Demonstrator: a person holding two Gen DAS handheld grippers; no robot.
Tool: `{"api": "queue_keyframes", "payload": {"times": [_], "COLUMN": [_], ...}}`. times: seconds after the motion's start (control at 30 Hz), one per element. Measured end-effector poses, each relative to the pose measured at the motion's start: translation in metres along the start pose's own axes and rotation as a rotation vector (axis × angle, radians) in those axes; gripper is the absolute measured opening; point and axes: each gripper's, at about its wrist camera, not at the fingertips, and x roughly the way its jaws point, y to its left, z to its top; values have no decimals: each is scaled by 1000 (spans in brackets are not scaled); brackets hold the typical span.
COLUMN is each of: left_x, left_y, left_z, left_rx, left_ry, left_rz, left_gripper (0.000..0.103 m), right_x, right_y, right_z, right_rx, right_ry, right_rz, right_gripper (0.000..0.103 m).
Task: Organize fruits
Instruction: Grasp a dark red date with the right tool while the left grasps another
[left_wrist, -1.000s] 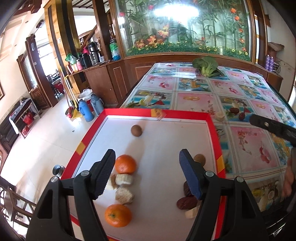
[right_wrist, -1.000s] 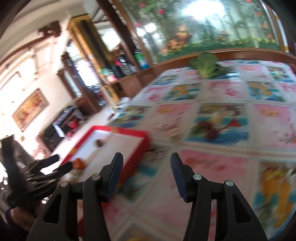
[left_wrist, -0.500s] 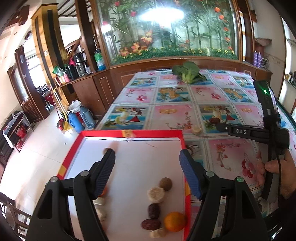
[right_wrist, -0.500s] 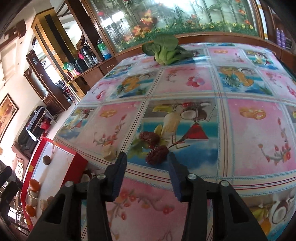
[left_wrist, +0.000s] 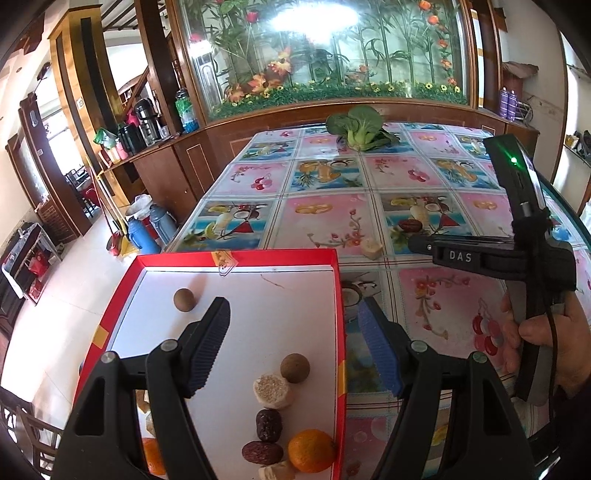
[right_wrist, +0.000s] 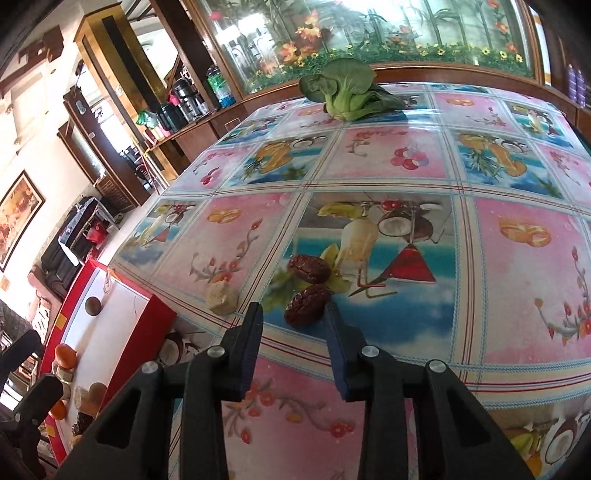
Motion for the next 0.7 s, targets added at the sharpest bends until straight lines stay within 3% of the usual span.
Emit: {"api": "queue_keyframes", "payload": {"times": [0.17, 0.33, 0.5, 0.7], "left_x": [2, 3, 6, 21], "left_y": [-6, -11, -14, -13], "left_z": [2, 4, 12, 34], "left_rx": [13, 28, 38, 8], "left_ry": [6, 10, 12, 42], "left_rz": [4, 16, 26, -19], "left_gripper": [73, 73, 73, 73], "right_x": [3, 7, 7, -6], "right_y": [2, 4, 0, -21], "right_z": [1, 1, 2, 7], "right_rx": [-10, -22, -13, 69], "right_ry": [12, 29, 36, 1], "right_rz": [17, 33, 52, 79], "right_gripper": [24, 9, 5, 5]}}
